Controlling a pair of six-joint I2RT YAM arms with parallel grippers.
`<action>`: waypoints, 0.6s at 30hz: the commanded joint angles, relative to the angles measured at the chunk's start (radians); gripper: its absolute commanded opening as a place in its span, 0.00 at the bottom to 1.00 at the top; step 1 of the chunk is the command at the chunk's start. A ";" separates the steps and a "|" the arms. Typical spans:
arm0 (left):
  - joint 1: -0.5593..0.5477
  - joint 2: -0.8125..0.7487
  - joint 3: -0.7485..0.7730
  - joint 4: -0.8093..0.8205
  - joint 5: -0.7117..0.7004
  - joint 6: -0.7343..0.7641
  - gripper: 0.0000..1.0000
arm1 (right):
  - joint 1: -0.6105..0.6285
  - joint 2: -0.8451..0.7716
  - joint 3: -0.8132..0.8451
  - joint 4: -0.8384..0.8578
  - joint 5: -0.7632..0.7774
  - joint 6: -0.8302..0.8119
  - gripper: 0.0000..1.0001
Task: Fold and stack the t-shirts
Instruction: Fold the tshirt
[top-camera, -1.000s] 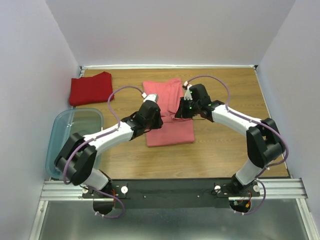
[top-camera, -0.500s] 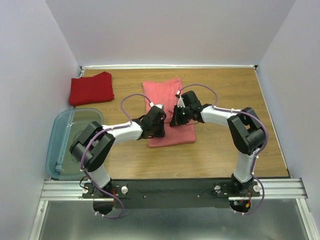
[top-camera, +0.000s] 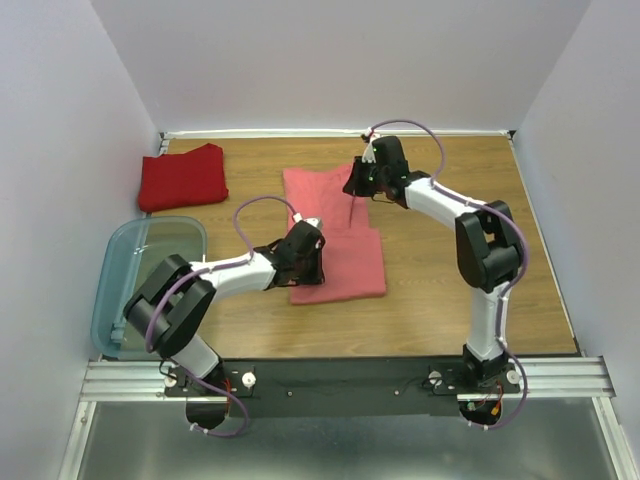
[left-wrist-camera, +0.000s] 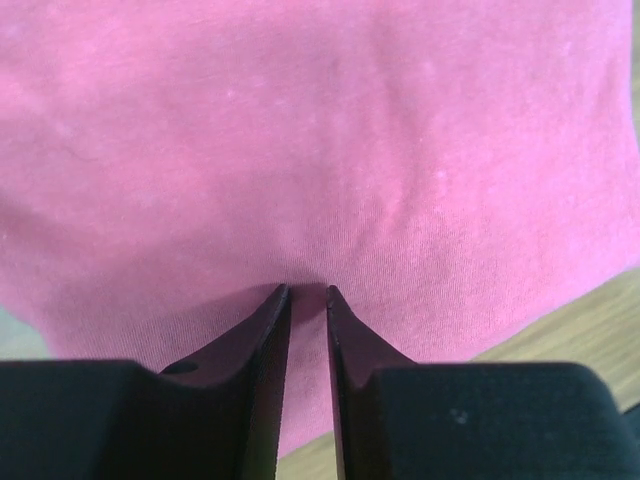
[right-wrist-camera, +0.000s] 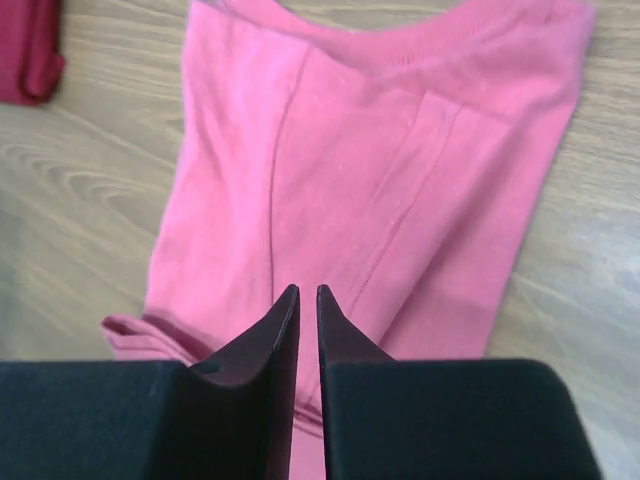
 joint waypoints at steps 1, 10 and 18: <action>-0.009 -0.107 -0.058 -0.066 -0.011 -0.023 0.33 | 0.010 -0.153 -0.094 0.008 -0.047 -0.010 0.18; 0.049 -0.361 -0.160 0.003 -0.042 -0.114 0.45 | -0.081 -0.452 -0.658 0.183 -0.536 0.180 0.22; 0.169 -0.316 -0.302 0.141 0.162 -0.157 0.33 | -0.082 -0.514 -1.028 0.524 -0.734 0.373 0.26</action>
